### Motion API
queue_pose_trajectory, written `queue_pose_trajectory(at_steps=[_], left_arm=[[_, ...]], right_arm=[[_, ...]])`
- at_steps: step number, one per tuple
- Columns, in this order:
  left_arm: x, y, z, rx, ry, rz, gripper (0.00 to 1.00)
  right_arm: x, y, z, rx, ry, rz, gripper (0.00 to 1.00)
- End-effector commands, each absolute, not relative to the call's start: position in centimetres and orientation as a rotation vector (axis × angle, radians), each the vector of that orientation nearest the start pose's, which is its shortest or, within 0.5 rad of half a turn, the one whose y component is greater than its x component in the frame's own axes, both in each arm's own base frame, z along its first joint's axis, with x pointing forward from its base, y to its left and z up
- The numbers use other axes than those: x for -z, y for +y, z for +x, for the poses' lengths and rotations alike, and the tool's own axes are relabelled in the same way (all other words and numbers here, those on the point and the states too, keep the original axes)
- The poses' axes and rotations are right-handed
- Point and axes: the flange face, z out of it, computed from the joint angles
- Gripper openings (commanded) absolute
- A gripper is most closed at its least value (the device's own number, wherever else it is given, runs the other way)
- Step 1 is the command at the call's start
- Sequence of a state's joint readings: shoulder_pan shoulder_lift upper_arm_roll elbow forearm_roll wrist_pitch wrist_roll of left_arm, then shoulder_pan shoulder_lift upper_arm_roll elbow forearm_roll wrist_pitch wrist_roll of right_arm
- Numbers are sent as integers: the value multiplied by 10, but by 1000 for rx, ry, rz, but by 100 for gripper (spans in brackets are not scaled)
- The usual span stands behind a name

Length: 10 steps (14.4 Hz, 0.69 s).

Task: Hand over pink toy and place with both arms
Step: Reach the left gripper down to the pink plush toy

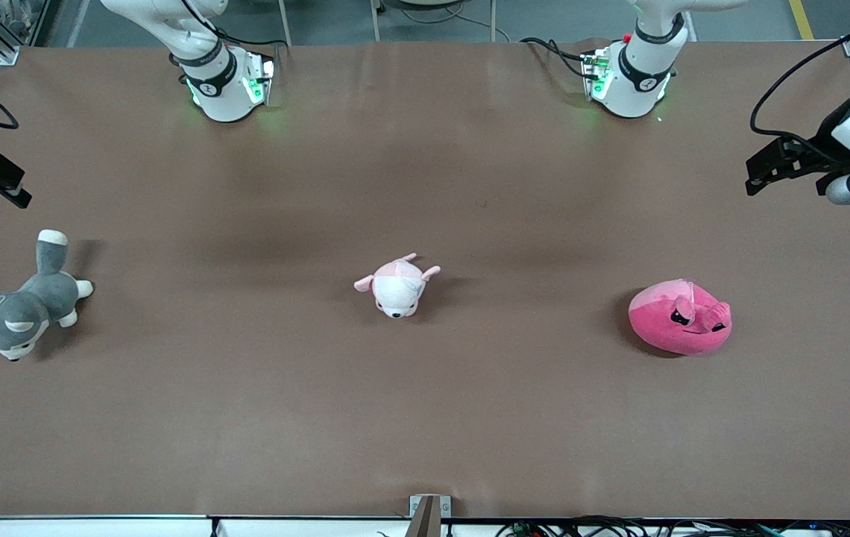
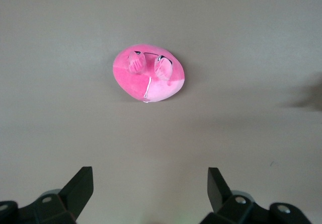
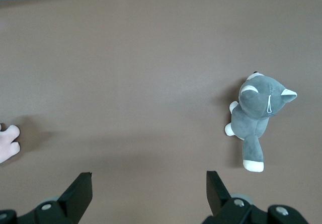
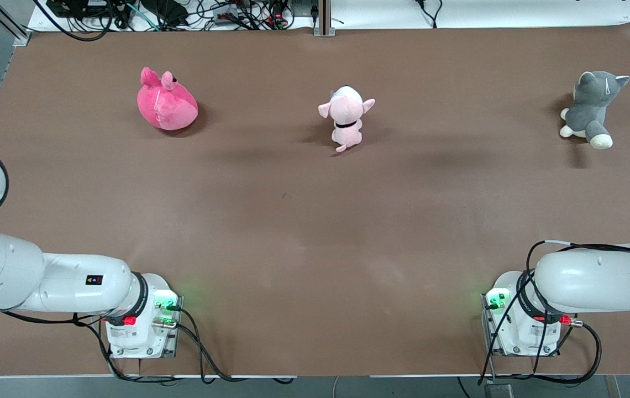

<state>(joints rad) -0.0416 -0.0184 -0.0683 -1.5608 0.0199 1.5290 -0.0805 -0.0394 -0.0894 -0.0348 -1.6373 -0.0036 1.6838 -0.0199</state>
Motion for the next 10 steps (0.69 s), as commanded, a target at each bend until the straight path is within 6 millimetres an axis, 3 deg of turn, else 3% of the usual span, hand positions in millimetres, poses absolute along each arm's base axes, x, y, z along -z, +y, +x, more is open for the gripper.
queue_pose_trajectory(at_steps=[1,5,8,10], left_arm=[[-644,-57,537,-21,35,-3109,100],[-631,-46,547,-48,22,-3109,100],[-564,-22,589,-90,-56,-3113,100],[-525,-20,615,-63,-58,-3121,100]], right_arm=[[-652,-42,534,224,83,-3160,100],[-647,-42,534,207,83,-3163,100],[-647,-42,534,207,83,-3163,100],[-647,-43,534,207,85,-3163,100]])
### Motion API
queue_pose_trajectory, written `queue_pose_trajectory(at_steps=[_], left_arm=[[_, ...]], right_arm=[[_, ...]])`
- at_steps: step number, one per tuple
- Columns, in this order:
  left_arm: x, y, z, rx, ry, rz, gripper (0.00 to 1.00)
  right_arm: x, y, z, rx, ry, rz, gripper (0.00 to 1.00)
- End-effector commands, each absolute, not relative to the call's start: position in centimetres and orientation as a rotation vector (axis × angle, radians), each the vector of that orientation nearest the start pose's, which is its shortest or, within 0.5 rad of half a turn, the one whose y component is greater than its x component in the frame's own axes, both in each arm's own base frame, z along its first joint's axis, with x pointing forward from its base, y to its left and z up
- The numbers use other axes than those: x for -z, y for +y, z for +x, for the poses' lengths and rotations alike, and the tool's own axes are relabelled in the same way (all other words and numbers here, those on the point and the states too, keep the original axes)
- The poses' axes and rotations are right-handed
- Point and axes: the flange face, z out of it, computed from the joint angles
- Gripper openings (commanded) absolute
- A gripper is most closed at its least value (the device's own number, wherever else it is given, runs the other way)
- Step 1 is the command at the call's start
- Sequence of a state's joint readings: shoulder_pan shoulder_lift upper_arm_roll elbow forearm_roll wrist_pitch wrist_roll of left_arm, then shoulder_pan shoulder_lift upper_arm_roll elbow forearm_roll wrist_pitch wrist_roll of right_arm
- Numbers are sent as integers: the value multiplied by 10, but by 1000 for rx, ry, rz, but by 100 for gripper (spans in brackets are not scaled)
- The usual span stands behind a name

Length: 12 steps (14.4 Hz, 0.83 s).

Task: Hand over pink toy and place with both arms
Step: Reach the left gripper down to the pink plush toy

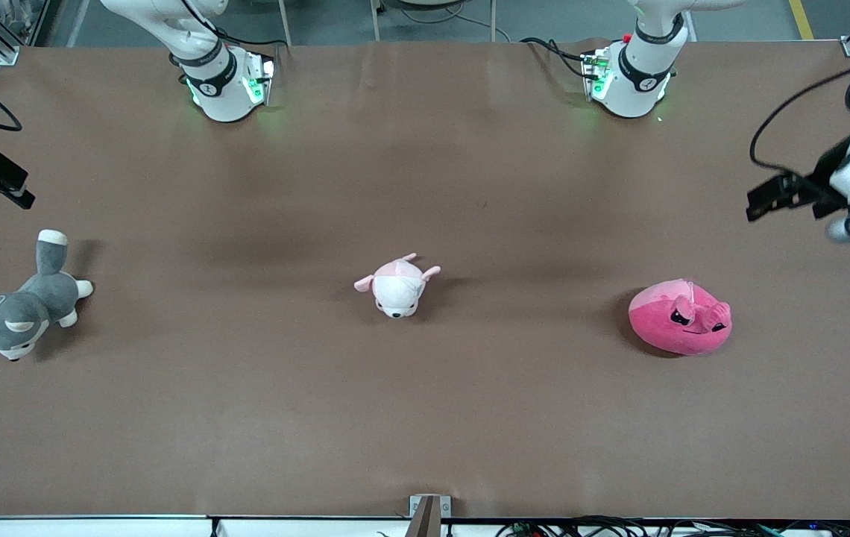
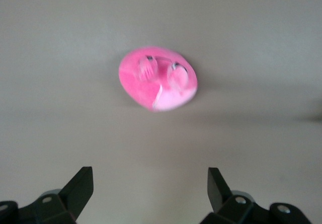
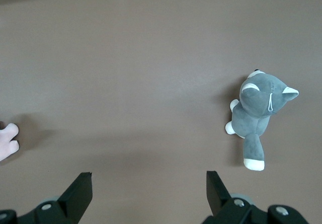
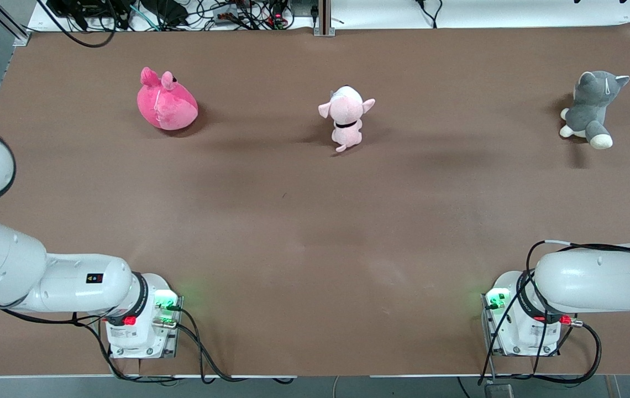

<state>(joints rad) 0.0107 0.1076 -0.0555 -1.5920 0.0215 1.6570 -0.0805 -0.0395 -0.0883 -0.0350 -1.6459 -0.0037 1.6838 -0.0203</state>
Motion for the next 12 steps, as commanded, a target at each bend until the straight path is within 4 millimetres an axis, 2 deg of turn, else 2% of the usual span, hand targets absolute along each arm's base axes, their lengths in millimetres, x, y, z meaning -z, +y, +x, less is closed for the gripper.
queue_pose_trajectory(at_steps=[1,4,6,9,12], left_arm=[[-507,-20,625,-55,-66,-3122,100],[-467,-17,648,-6,-92,-3132,100],[-438,-12,657,2,-170,-3132,100],[-408,-1,653,-15,-233,-3128,100],[-386,1,644,-63,-291,-3119,98]], right_arm=[[-647,-43,534,207,87,-3163,100],[-647,-43,534,207,88,-3163,100],[-647,-43,534,207,88,-3163,100],[-646,-43,534,205,88,-3161,100],[-640,-42,534,183,85,-3162,100]])
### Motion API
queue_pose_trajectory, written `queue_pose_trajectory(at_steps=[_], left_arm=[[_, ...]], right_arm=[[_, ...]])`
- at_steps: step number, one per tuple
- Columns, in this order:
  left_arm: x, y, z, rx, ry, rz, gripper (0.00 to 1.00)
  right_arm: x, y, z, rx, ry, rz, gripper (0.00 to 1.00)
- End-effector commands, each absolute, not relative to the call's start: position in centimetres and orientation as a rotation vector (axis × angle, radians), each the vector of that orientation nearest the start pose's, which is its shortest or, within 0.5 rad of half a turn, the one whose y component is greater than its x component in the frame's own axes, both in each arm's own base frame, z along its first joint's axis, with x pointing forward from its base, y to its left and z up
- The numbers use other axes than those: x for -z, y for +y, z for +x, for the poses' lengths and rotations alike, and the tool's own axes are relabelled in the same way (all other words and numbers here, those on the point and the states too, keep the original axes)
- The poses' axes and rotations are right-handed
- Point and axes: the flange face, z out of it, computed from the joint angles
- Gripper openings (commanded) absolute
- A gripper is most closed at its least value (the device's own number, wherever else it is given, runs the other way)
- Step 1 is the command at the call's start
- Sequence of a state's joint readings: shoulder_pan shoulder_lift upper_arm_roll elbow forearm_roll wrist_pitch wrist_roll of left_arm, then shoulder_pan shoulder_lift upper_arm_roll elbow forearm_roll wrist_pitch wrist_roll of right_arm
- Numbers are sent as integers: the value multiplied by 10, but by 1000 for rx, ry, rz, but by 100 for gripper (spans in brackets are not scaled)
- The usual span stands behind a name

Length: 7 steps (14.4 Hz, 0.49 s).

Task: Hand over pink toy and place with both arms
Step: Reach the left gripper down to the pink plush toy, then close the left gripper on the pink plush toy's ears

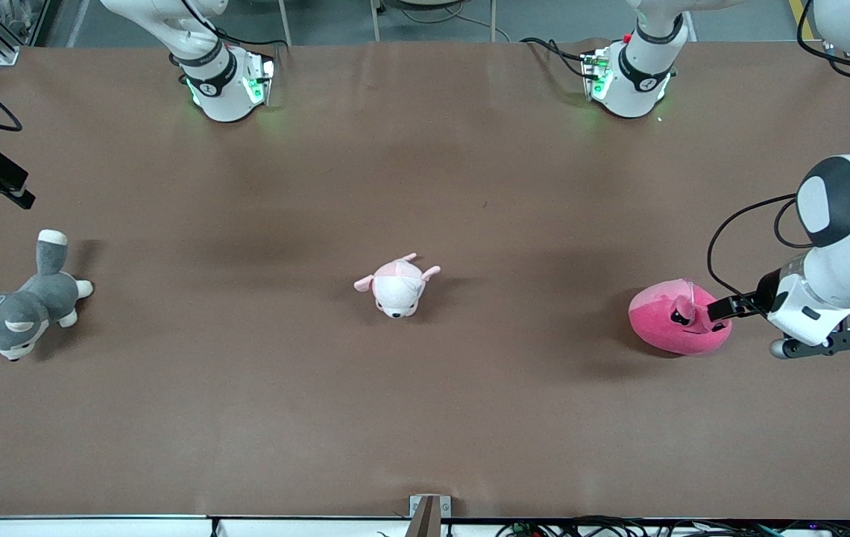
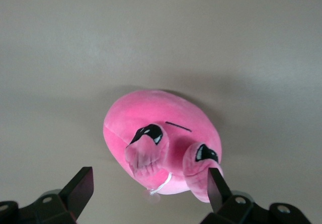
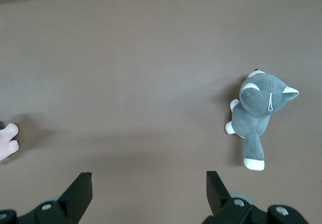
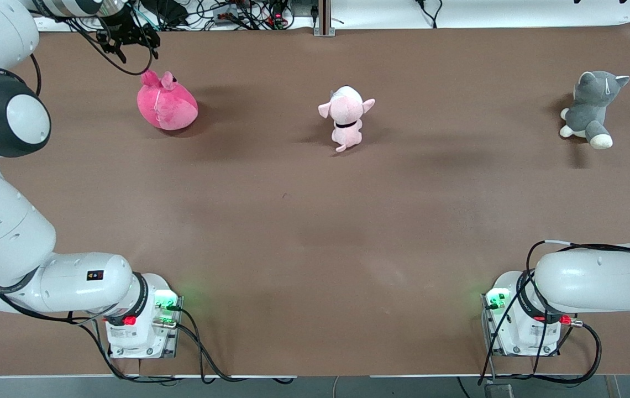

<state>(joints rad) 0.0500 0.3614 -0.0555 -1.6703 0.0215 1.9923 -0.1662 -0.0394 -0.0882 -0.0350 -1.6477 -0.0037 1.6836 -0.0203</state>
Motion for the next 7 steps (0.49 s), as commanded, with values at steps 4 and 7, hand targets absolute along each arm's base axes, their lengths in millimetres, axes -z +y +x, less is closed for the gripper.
queue_pose_trajectory(at_steps=[4,7], left_arm=[[-372,1,642,-53,-297,-3120,84],[-366,3,642,-56,-302,-3120,74]], right_arm=[[-639,-40,534,176,80,-3162,100],[-638,-39,533,168,78,-3161,100]])
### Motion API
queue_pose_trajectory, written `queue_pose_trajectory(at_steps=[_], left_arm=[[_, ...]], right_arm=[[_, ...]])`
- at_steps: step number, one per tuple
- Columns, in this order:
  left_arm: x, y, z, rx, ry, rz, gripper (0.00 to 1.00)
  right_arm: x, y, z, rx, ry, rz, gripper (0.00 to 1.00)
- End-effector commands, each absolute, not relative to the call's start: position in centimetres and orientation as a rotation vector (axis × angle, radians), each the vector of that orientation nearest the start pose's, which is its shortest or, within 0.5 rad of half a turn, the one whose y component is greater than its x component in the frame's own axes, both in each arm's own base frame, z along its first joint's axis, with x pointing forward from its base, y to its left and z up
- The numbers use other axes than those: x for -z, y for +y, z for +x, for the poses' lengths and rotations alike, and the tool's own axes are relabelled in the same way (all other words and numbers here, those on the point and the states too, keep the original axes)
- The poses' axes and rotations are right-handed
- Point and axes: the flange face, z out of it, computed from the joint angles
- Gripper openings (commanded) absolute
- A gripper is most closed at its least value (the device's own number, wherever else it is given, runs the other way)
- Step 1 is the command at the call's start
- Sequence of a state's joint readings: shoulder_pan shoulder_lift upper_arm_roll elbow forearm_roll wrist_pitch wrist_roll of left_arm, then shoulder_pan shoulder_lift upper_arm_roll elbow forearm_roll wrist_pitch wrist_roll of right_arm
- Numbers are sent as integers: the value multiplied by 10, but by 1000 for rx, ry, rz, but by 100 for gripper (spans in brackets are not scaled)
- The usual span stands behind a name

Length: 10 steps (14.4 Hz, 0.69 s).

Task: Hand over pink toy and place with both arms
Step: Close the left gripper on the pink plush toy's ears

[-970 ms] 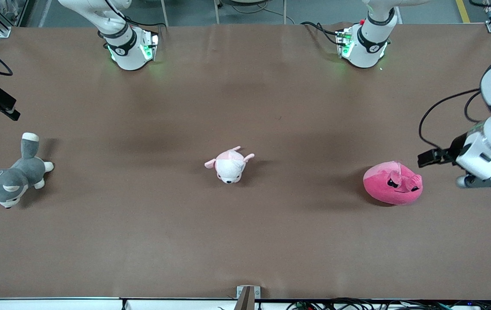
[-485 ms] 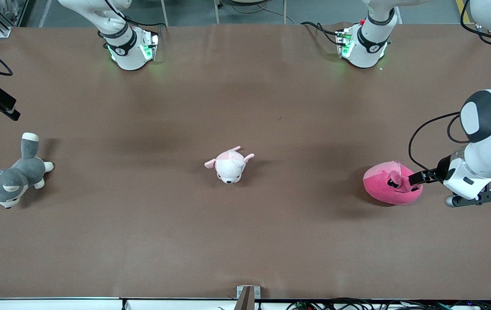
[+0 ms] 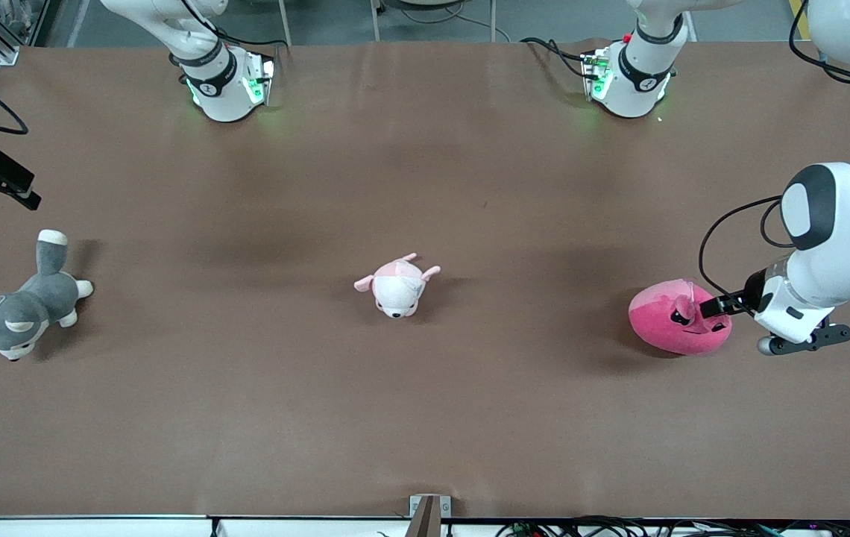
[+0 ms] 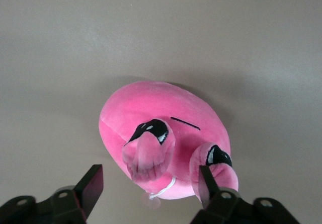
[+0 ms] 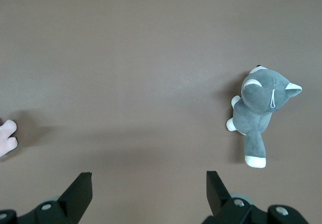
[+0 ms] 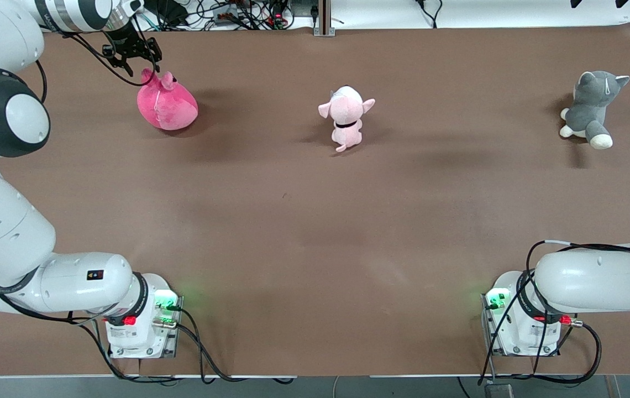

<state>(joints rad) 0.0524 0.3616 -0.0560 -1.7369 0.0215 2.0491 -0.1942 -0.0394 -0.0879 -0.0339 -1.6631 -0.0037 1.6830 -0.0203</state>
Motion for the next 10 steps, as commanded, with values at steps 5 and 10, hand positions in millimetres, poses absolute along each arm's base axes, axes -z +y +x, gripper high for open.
queue_pose_trajectory(at_steps=[5,10], left_arm=[[-358,2,651,6,-300,-3127,60],[-346,1,650,-23,-298,-3127,35]], right_arm=[[-638,-38,533,168,75,-3161,100],[-633,-38,533,154,75,-3161,100]])
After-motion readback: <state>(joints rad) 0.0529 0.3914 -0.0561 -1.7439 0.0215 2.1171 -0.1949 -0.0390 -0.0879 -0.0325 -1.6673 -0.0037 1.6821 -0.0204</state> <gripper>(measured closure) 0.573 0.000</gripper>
